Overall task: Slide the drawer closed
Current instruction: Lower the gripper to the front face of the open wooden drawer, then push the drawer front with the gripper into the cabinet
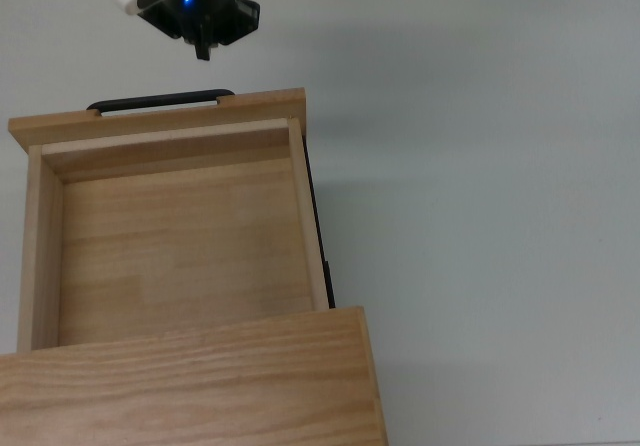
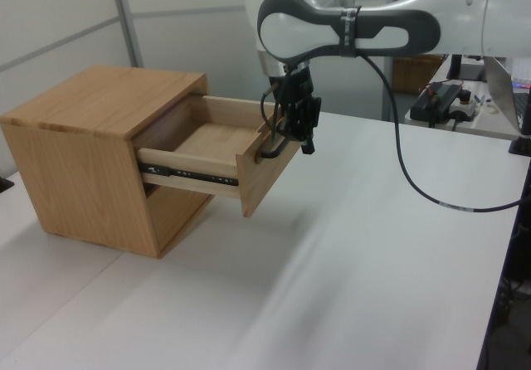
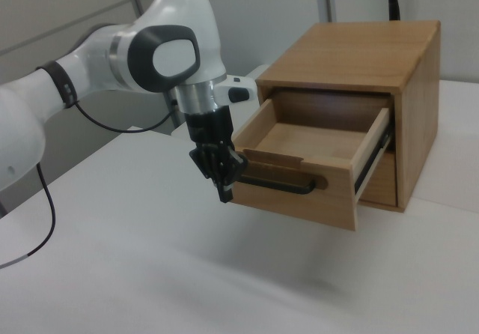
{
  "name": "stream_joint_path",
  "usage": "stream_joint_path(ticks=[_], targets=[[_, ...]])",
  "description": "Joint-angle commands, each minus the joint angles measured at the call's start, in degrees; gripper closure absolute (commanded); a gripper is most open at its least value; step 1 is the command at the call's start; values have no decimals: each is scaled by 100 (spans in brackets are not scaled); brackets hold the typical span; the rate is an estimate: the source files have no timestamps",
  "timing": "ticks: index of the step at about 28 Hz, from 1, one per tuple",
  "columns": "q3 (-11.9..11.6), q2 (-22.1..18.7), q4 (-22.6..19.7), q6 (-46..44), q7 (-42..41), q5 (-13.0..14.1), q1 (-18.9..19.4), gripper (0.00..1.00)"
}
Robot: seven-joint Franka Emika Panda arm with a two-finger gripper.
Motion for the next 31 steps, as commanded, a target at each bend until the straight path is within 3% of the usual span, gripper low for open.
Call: stream_joint_path(ticks=[1,20,31], targets=[[-17,105,3,326,87,-67,23,100],[1,403,-5,1916,78,-14,58,100],[1,834,-93,4358,60,12,111,100]])
